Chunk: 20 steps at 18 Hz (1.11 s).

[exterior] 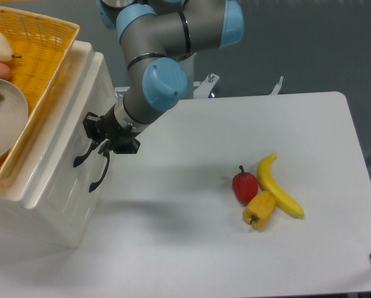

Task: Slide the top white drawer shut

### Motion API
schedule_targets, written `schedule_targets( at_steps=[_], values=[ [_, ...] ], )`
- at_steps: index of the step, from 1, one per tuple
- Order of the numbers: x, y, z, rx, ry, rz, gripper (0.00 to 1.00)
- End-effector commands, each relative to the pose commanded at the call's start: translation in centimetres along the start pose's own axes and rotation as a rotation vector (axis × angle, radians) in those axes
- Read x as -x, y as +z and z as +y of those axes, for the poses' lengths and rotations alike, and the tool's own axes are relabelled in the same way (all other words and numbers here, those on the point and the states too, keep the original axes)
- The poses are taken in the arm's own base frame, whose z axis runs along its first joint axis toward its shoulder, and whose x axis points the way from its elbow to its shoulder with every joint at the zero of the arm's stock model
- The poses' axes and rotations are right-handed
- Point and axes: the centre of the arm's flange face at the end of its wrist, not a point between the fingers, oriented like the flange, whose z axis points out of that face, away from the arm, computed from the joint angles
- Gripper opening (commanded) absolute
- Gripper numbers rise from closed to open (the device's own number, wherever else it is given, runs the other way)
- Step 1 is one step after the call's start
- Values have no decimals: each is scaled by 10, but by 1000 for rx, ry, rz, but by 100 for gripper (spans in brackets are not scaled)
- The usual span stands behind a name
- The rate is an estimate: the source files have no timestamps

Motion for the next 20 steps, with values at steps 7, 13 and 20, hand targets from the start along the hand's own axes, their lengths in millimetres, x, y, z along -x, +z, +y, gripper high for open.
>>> schedule_targets(
  at_steps=[7, 13, 20],
  values=[
    [75, -73, 22, -40, -97, -150, 100],
    [144, -132, 60, -72, -22, -305, 100],
    [227, -177, 109, 123, 218, -551, 100]
  ],
)
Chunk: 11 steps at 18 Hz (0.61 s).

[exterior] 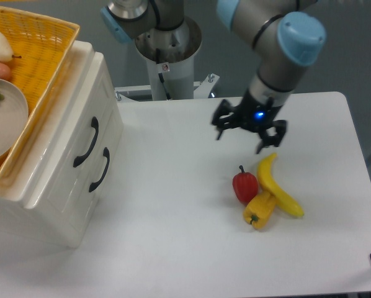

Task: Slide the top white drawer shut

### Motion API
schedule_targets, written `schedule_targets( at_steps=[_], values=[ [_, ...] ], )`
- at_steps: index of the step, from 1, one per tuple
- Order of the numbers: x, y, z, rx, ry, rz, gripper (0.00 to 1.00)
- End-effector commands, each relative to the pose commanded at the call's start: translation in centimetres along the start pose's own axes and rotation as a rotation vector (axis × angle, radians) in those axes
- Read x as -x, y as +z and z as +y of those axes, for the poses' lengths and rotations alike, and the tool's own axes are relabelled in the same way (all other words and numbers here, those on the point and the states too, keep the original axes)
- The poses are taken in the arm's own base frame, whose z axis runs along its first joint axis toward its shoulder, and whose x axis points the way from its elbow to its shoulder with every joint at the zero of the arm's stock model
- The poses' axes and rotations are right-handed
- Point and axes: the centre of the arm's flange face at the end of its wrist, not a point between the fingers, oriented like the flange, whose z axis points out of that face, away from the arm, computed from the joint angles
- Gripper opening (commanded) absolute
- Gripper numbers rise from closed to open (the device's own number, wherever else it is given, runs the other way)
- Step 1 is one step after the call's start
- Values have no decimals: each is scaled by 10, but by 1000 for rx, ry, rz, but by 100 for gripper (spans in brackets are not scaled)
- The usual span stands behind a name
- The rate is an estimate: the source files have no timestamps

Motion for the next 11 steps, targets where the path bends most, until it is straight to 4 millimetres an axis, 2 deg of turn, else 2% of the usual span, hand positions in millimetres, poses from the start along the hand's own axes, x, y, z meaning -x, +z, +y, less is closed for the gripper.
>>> schedule_targets(
  at_steps=[2, 6, 9, 11],
  values=[
    [24, 7, 22, 11, 36, -33, 100],
    [78, 32, 80, 17, 142, -49, 100],
    [99, 53, 104, 27, 275, -37, 100],
    [110, 65, 111, 30, 308, -44, 100]
  ],
)
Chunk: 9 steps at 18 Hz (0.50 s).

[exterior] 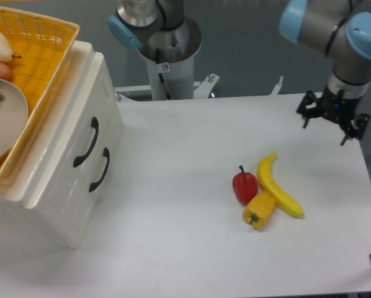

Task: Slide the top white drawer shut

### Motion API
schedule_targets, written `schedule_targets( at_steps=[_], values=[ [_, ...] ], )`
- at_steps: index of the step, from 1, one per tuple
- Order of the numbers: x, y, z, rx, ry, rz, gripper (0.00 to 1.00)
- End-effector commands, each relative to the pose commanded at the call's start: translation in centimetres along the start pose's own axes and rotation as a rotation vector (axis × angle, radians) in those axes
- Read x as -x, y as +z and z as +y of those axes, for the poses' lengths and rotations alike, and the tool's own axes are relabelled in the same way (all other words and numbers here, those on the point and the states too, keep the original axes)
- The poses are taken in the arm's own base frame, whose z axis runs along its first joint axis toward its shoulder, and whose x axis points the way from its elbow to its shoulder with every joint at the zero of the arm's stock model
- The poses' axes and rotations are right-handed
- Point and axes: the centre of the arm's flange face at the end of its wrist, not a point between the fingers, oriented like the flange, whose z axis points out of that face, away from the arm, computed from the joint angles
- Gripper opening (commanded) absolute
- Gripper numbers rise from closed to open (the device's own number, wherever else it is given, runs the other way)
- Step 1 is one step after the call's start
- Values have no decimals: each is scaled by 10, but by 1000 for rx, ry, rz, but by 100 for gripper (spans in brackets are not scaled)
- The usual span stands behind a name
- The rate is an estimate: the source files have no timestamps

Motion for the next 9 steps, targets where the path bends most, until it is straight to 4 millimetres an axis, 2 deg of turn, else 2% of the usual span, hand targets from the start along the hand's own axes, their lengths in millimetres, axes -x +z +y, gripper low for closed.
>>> schedule_targets(
  at_steps=[6, 9],
  values=[
    [8, 20, 12, 79, 0, 30, 100],
    [8, 21, 17, 78, -9, 31, 100]
  ],
)
